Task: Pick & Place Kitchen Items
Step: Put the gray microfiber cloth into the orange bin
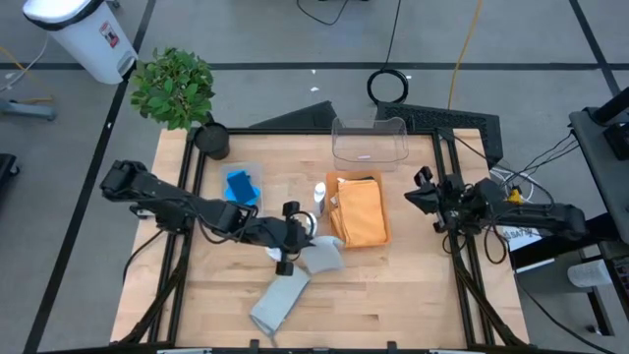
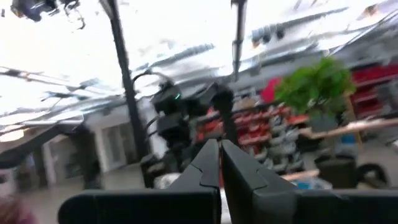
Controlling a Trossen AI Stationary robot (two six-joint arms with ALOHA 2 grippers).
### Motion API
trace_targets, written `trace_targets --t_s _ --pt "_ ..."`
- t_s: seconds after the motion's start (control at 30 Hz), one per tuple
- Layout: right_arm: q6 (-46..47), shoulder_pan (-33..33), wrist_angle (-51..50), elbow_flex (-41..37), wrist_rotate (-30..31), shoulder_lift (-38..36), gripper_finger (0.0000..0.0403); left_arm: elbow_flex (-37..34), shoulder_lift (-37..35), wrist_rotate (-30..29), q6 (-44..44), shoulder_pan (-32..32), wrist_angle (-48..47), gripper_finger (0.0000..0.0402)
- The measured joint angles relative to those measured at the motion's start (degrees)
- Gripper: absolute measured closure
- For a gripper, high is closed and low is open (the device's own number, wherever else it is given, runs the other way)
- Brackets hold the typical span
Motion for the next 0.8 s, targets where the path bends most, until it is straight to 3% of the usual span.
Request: trace_targets --t_s 0.13,0.3,0.43,0.53,0.8 --pt "-3.4 -0.02 10.88 0.0 9.65 6.96 0.0403 0.0 0.0 -0.41 2.33 -0.06 0.15 0.0383" --pt "-6.0 0.34 17.65 2.14 8.67 17.08 0.0403 0.0 0.0 -2.84 4.55 1.65 -1.24 0.0383" --pt "-6.63 3.07 15.43 10.82 8.32 26.36 0.0396 0.72 0.0 -1.77 4.58 4.4 -1.83 0.0382" --pt "-10.84 5.78 5.88 19.77 8.35 32.68 0.0368 0.79 -0.02 0.51 4.68 6.61 -1.98 0.038" --pt "-14.81 8.88 -42.44 53.69 8.47 49.02 0.0218 0.79 -0.02 2.12 3.36 10.43 -2.82 0.0379"
